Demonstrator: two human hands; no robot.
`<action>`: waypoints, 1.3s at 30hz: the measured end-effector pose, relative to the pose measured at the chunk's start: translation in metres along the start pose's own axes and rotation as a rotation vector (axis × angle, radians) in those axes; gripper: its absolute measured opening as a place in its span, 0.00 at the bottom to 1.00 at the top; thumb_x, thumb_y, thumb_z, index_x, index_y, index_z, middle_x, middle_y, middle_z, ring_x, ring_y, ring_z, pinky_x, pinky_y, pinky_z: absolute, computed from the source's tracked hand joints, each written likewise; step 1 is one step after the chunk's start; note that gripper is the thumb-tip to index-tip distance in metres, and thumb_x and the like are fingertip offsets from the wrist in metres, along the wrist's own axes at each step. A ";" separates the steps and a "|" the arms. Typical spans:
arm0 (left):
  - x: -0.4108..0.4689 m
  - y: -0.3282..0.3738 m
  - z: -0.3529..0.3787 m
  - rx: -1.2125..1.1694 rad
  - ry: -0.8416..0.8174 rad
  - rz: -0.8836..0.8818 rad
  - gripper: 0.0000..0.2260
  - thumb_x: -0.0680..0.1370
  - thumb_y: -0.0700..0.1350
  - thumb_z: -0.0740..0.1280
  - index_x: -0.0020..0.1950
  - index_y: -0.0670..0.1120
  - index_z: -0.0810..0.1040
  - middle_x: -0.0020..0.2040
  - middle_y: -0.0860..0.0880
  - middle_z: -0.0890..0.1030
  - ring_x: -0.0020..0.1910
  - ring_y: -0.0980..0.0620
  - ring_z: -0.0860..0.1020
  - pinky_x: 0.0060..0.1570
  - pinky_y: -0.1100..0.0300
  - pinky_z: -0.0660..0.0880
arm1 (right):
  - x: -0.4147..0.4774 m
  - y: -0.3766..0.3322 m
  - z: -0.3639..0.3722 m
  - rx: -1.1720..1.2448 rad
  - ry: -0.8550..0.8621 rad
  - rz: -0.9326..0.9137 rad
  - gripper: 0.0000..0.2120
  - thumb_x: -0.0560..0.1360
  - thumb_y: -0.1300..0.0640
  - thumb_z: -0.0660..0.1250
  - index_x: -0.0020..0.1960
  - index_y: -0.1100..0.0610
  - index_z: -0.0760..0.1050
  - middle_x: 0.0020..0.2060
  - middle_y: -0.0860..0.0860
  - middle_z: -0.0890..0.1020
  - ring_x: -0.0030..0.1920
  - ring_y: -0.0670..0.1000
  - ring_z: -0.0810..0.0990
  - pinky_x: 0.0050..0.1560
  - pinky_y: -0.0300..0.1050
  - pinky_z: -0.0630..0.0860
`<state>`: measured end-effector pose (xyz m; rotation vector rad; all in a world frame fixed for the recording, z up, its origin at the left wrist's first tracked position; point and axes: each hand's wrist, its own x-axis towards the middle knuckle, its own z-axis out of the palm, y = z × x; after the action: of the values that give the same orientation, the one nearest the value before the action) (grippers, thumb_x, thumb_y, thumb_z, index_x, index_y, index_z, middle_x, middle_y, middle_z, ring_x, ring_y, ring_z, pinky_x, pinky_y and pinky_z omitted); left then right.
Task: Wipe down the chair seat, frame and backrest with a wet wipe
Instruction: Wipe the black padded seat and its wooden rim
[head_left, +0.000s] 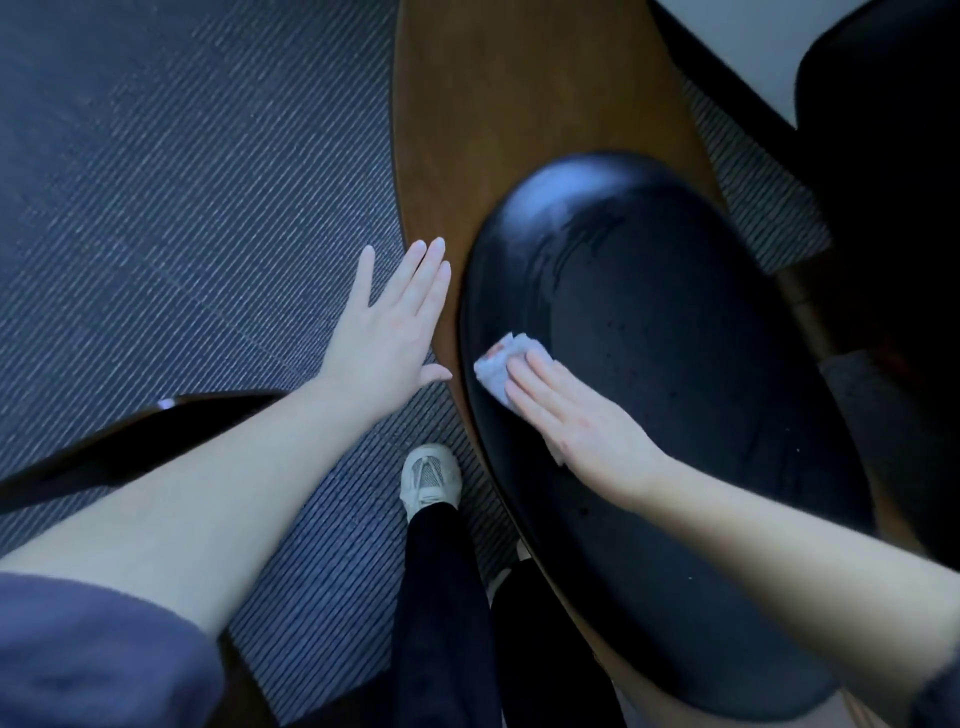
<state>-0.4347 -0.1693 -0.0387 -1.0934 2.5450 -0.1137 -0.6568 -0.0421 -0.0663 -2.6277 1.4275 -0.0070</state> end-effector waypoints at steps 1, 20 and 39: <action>-0.001 0.002 -0.001 -0.004 0.000 0.008 0.46 0.73 0.65 0.64 0.78 0.38 0.50 0.80 0.40 0.47 0.79 0.44 0.48 0.74 0.37 0.47 | -0.010 -0.002 0.000 0.014 -0.011 -0.035 0.20 0.83 0.66 0.48 0.73 0.69 0.60 0.72 0.64 0.65 0.74 0.64 0.60 0.71 0.57 0.63; 0.079 0.019 -0.044 0.064 -0.168 0.132 0.53 0.73 0.66 0.64 0.76 0.37 0.33 0.78 0.41 0.34 0.79 0.46 0.41 0.75 0.39 0.46 | 0.059 0.076 0.000 0.294 0.253 0.626 0.31 0.70 0.77 0.61 0.72 0.73 0.59 0.72 0.68 0.62 0.73 0.67 0.60 0.71 0.53 0.62; 0.195 0.042 -0.102 0.137 -0.490 0.269 0.66 0.63 0.67 0.75 0.75 0.40 0.28 0.76 0.41 0.29 0.77 0.43 0.35 0.75 0.40 0.44 | 0.041 0.126 0.002 0.433 0.155 0.760 0.37 0.70 0.72 0.66 0.75 0.68 0.55 0.75 0.65 0.56 0.76 0.63 0.54 0.73 0.54 0.61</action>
<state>-0.6238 -0.2865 -0.0117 -0.6233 2.1741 0.0464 -0.7394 -0.1437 -0.0876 -1.6627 2.0976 -0.3873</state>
